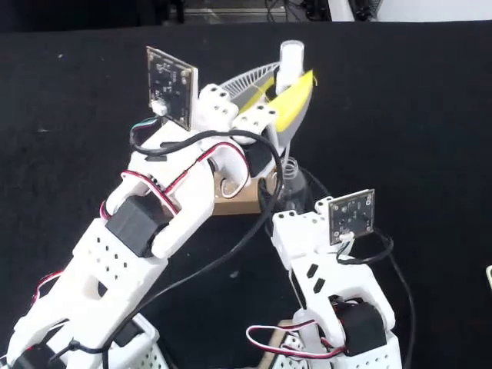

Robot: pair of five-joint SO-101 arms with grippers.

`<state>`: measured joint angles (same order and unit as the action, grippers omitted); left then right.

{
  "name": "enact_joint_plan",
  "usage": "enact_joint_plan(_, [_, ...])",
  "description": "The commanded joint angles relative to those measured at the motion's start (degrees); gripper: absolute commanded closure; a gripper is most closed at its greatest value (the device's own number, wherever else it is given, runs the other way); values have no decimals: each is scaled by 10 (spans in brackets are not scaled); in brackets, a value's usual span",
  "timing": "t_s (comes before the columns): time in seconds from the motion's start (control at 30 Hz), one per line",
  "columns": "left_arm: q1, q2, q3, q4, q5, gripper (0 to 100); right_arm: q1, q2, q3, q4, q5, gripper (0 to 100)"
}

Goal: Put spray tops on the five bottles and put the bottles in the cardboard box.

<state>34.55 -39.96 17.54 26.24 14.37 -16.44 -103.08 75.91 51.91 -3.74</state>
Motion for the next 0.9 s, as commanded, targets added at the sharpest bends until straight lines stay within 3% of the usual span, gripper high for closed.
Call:
enact_joint_plan(0.0, [5, -11, -19, 40, 7, 932, -7, -54, -3, -16, -4, 987])
enact_joint_plan(0.17, [7, -11, -19, 84, 10, 932, -7, -54, -3, -16, -4, 987])
enact_joint_plan(0.27, [7, -11, -19, 113, 62, 927, -7, -54, -3, -16, -3, 987])
enact_joint_plan(0.53, [7, -11, 13, 119, 91, 926, -7, -54, -3, -16, -1, 987])
enact_joint_plan(0.77, [6, -49, 36, 121, 95, 698, -7, -54, -3, -16, -1, 987])
enact_joint_plan(0.87, [6, -93, 42, 120, 91, 700, -7, -54, -3, -16, 0, 987])
